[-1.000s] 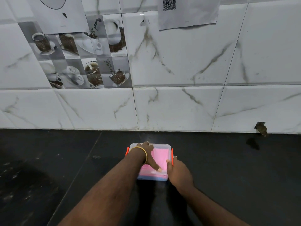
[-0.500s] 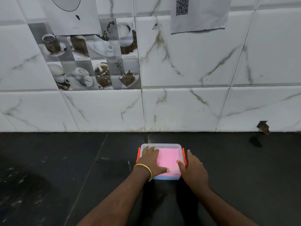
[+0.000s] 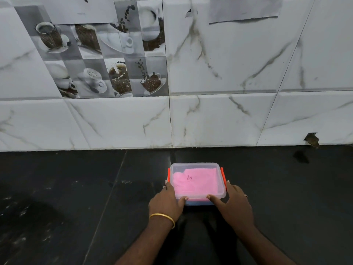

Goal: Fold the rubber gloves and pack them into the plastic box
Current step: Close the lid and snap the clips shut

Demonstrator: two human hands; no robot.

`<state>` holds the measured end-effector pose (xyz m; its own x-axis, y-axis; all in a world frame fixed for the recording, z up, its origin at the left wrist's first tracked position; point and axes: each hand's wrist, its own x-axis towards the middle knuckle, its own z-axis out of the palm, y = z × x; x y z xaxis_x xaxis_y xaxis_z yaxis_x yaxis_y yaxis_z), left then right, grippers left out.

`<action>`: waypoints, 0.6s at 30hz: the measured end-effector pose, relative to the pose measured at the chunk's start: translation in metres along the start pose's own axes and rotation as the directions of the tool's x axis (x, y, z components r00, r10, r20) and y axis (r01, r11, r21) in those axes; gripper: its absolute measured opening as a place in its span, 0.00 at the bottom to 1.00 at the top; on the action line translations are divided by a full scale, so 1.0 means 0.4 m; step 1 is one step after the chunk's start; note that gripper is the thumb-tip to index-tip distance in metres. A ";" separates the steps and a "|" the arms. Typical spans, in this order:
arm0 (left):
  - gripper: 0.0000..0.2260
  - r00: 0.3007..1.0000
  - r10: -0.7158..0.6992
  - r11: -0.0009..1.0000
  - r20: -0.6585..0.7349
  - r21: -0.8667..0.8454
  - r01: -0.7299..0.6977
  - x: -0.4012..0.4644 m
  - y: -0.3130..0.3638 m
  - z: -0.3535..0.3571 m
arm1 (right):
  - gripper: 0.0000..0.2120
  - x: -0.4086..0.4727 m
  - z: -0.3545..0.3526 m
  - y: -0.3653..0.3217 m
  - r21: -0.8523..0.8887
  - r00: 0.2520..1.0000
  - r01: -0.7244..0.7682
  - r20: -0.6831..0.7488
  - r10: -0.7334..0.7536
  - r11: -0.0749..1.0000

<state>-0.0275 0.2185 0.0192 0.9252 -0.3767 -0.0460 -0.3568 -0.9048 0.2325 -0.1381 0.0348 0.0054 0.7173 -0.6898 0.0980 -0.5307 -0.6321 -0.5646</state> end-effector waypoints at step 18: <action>0.39 0.998 -0.031 0.983 0.063 -0.180 0.042 0.278 0.020 -0.038 | 0.37 0.247 0.049 -0.095 -0.035 0.999 -0.001 0.034 0.002 0.999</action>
<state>0.0743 0.1724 0.0308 0.9258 -0.3602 -0.1147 -0.2885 -0.8694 0.4012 -0.0381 -0.0024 0.0207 0.7313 -0.6786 0.0687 -0.5468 -0.6435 -0.5356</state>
